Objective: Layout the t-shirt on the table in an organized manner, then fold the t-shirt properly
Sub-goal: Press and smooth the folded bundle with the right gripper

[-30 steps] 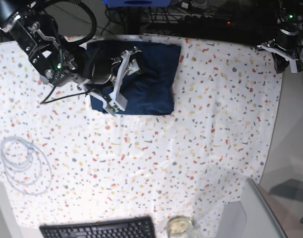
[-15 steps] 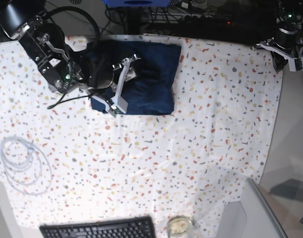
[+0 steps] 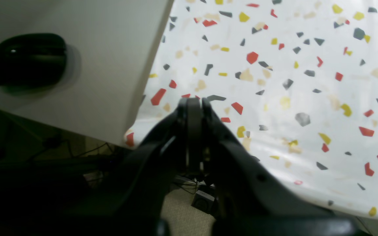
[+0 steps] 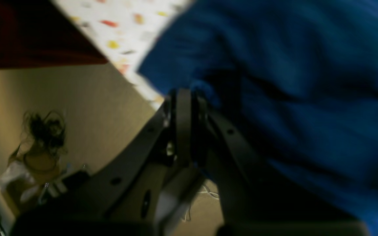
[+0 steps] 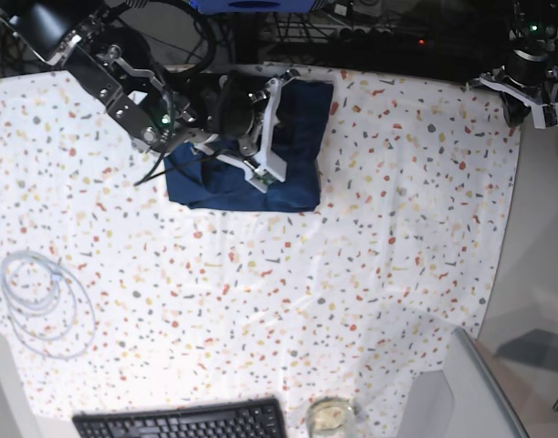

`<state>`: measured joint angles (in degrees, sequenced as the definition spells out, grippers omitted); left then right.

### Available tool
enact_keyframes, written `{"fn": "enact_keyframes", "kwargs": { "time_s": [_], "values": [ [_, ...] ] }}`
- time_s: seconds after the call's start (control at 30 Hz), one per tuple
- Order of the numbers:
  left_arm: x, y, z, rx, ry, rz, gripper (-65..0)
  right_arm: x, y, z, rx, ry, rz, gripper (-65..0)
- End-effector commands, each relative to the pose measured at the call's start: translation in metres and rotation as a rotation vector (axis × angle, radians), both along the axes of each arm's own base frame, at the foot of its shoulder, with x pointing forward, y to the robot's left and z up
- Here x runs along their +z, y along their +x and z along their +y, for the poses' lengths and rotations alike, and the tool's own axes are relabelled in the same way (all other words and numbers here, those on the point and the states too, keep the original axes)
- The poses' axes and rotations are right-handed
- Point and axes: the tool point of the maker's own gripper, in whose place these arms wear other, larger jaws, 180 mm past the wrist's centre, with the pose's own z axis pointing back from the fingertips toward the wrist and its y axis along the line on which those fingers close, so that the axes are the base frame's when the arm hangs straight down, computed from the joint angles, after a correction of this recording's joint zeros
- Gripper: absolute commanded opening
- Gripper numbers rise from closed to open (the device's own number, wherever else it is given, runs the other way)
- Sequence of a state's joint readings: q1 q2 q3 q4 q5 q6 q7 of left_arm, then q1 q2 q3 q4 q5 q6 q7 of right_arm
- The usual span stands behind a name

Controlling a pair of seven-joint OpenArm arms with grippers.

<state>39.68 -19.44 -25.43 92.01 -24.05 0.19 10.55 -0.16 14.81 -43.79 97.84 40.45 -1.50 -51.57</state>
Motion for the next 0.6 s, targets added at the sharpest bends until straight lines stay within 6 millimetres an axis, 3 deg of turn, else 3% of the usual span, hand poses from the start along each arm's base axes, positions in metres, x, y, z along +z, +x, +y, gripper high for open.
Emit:
{"fn": "enact_keyframes", "kwargs": {
  "time_s": [0.0,0.3,0.4,0.47,0.57],
  "values": [
    [0.011,0.005,0.006,-0.009,0.030,-0.030,-65.0,0.014,0.009,0.011,0.011,0.040,-0.037,-64.8],
    [0.010,0.005,0.006,-0.009,0.029,-0.028,-65.0,0.011,-0.020,0.032,0.118,0.047,-0.018,-62.9],
    [0.011,0.005,0.006,-0.009,0.029,-0.026,-65.0,0.012,-0.021,0.033,0.125,0.050,-0.022,-49.8],
    [0.011,0.006,0.006,-0.010,0.031,-0.028,-65.0,0.016,-0.021,0.034,0.128,0.058,-0.024,-36.8],
    [0.011,0.006,0.007,-0.009,0.032,-0.028,-65.0,0.034,-0.016,0.036,0.134,0.092,-0.071,-24.3]
  ]
}}
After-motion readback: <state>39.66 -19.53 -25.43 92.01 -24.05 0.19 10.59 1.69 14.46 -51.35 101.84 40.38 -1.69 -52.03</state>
